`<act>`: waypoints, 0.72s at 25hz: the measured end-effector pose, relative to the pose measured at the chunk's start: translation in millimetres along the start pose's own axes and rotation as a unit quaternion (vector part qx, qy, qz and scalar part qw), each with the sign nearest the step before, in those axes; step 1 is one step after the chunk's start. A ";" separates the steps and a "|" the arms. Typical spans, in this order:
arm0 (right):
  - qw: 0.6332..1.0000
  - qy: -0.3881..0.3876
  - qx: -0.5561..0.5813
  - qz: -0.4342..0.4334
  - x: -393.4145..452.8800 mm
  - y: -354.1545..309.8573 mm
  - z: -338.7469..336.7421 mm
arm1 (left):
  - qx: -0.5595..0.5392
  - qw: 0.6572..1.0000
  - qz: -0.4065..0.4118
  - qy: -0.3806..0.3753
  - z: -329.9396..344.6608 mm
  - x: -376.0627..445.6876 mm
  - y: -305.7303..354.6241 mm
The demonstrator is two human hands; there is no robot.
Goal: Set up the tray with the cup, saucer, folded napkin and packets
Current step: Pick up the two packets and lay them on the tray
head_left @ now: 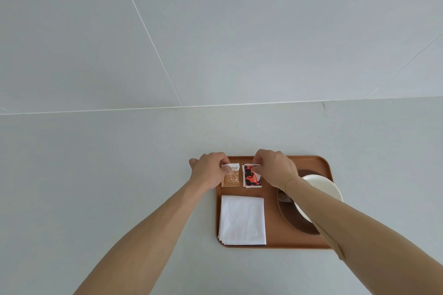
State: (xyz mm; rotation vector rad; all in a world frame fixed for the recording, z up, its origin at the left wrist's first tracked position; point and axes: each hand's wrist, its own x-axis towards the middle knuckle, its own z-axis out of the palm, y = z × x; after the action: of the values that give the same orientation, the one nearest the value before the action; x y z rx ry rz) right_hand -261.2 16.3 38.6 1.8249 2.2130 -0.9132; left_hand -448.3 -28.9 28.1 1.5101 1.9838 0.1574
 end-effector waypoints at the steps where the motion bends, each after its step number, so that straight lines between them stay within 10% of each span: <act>1: 1.000 0.018 -0.015 -0.001 0.2 -0.1 1.7 | 0.012 1.000 0.011 0.019 2.9 -0.4 -1.3; 18: 0.982 0.125 -0.113 -0.089 -4.4 3.1 18.4 | 0.104 0.968 0.155 0.169 25.4 -1.6 -12.0</act>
State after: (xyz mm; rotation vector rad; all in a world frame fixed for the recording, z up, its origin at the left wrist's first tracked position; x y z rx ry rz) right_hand -262.1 3.2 24.7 1.7397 2.5416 -0.4501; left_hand -444.1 -41.2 3.2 2.0409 2.0565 0.3680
